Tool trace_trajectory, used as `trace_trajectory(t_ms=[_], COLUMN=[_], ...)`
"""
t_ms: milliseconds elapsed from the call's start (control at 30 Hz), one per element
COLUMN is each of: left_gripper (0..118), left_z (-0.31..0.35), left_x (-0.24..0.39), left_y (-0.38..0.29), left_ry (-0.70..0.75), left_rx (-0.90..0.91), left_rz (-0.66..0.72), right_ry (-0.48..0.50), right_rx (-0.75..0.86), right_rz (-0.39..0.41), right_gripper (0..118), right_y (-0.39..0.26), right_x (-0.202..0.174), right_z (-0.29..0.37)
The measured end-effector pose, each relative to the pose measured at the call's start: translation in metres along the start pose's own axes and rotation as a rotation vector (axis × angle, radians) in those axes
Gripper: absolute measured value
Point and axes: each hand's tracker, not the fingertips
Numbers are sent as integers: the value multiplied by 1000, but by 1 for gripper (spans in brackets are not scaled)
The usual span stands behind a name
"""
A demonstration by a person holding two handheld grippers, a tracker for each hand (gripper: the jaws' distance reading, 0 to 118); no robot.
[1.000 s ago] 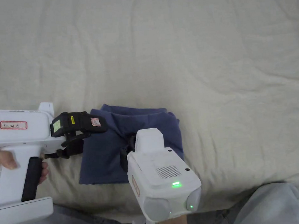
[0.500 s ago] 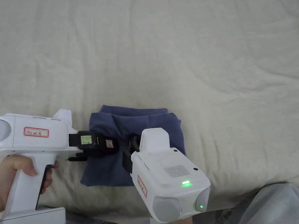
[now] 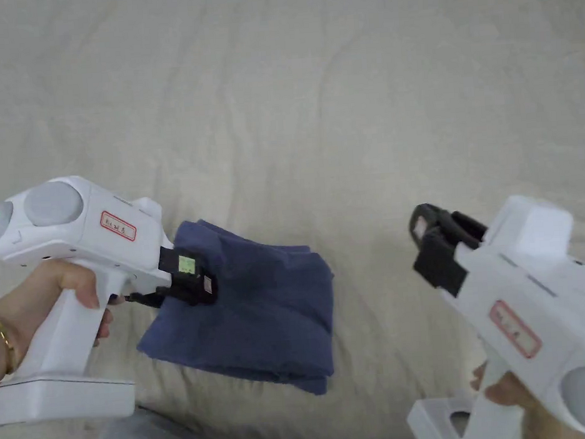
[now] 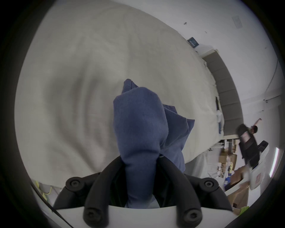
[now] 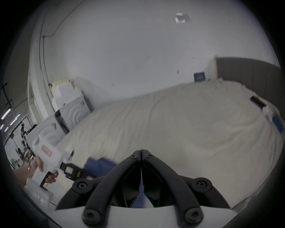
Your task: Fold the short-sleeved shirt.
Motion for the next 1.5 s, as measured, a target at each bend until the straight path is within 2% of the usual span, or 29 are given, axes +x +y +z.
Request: trace_trajectory(t_ms=[100, 167, 300, 467, 700, 767, 800, 833, 867, 900, 967, 1000, 1200, 1433, 1500], left_gripper=[18, 18, 18, 17, 17, 18, 23, 33, 47, 74, 111, 118, 118, 117, 107], left_z=[35, 55, 93, 129, 143, 144, 145, 145, 145, 145, 147, 151, 184, 208, 206], left_x=[-33, -59, -111, -174, -267, -274, -279, -281, -279, -278, -272, -265, -201, -77, -37], left_y=[10, 20, 38, 63, 85, 80, 78, 75, 71, 68, 62, 60, 53, 45, 39], left_ry=[106, 199, 440, 707, 1099, 1173, 1188, 1191, 1198, 1198, 1274, 1299, 1350, 1118, 1035], left_rx=[44, 56, 62, 87, 7, 32, 71, 97, 106, 122, 178, 214, 435, 868, 967], left_rz=[39, 65, 131, 185, 210, 188, 177, 152, 133, 113, 70, 50, -81, -138, -181], right_ry=[-86, -147, -245, -347, -445, -455, -448, -451, -456, -455, -441, -434, -384, -334, -322], right_rx=[75, 89, 114, 110, 75, 60, 45, 32, 21, 10, -6, -8, 36, 90, 109], right_rz=[103, 140, 149, 148, 208, 192, 179, 172, 168, 163, 140, 129, 146, 175, 177], right_gripper=[0, 0, 0, 0, 0, 0, 0, 0, 0, 0, 0, 0, 0, 0, 0], right_y=[32, 47, 67, 81, 78, 74, 71, 68, 65, 63, 61, 62, 76, 89, 93], right_x=[24, 39, 61, 70, 62, 61, 61, 60, 59, 61, 61, 60, 62, 80, 86], right_z=[16, 23, 37, 41, 23, 18, 16, 14, 12, 9, 7, 6, 16, 38, 45])
